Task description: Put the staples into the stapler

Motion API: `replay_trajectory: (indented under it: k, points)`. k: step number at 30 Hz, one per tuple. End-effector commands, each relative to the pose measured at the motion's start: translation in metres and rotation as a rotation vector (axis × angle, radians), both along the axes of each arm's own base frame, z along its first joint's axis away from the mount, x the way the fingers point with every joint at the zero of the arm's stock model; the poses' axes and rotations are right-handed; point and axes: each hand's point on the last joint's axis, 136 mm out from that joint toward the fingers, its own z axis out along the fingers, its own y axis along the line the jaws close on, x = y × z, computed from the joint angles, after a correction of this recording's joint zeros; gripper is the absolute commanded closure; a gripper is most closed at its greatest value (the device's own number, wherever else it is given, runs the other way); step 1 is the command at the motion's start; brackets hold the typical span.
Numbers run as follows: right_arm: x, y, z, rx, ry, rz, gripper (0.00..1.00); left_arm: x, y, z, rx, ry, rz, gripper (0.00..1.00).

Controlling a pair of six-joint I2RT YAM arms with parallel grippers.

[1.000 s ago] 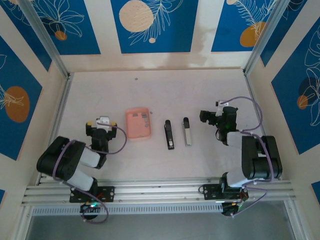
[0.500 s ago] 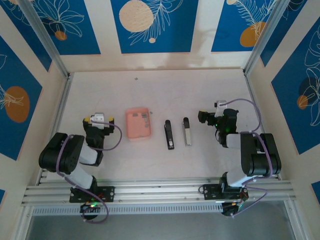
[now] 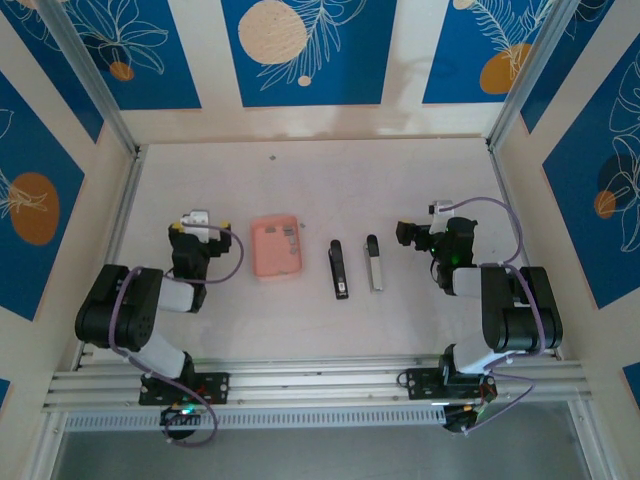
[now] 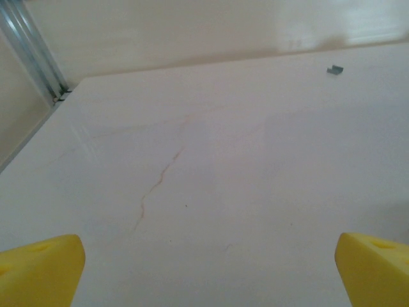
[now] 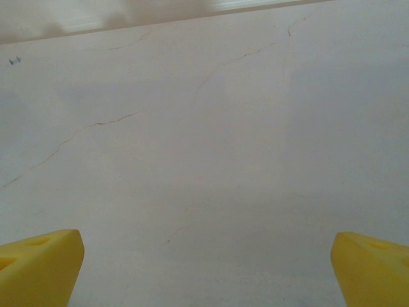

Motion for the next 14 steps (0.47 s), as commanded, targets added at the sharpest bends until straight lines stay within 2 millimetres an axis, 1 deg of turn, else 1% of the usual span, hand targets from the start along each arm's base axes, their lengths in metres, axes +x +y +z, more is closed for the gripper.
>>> replay_trajectory:
  k: [1, 14]
  points:
    - [0.0024, 0.0041, 0.0035, -0.015, -0.025, 0.024, 0.01, 0.0025, -0.0051, -0.0073, 0.001, 0.059, -0.045, 0.0]
    - [0.0027, 0.0042, 0.0043, -0.015, -0.028, 0.025, 0.01, 0.0018, -0.0034, -0.0077, -0.001, 0.058, -0.037, 0.0]
